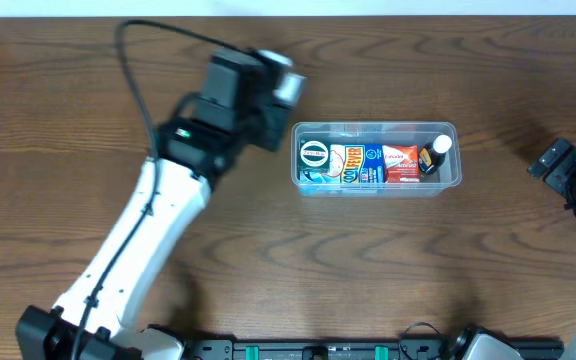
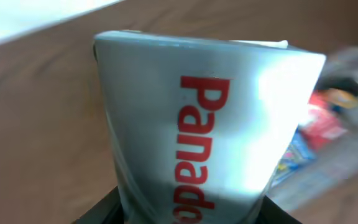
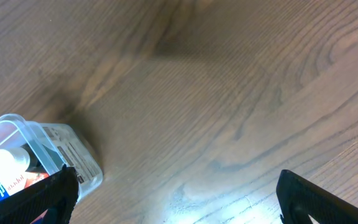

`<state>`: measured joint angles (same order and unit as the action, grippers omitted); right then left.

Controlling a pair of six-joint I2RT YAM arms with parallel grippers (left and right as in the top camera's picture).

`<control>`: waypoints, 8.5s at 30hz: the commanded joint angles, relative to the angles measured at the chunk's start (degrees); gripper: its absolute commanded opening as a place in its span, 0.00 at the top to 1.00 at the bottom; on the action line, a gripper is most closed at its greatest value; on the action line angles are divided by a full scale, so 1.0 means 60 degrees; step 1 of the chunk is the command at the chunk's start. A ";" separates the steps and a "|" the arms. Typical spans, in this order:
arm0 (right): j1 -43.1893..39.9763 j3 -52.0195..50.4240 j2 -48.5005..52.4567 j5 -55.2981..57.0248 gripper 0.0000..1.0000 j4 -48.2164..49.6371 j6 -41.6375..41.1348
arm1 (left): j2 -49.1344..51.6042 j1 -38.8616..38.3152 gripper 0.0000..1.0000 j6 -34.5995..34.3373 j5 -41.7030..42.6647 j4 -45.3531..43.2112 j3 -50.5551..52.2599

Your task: Pack container

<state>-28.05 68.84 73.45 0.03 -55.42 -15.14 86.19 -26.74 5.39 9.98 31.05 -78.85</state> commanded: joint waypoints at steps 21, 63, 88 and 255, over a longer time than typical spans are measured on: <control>-0.0080 0.0135 0.0011 0.0098 0.01 0.0018 -0.0153 | 0.2816 -0.3741 0.55 0.4076 -0.0361 -0.2342 -0.0113; -0.0080 0.0135 0.0011 0.0098 0.01 0.0018 -0.0153 | 0.3909 -0.2743 0.60 0.6058 -0.0342 -0.3333 -0.0109; -0.0080 0.0135 0.0011 0.0098 0.01 0.0018 -0.0153 | 0.3923 -0.2659 0.58 0.3085 -0.0342 -0.4273 -0.0113; 0.4940 -1.1424 -1.2193 0.0739 0.01 0.8586 0.0142 | 0.0022 0.3741 0.02 -0.2918 0.1042 -0.0499 -0.0186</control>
<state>0.99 0.49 0.80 5.10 -3.05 -15.46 87.00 -4.60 -12.62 16.16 28.10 -79.57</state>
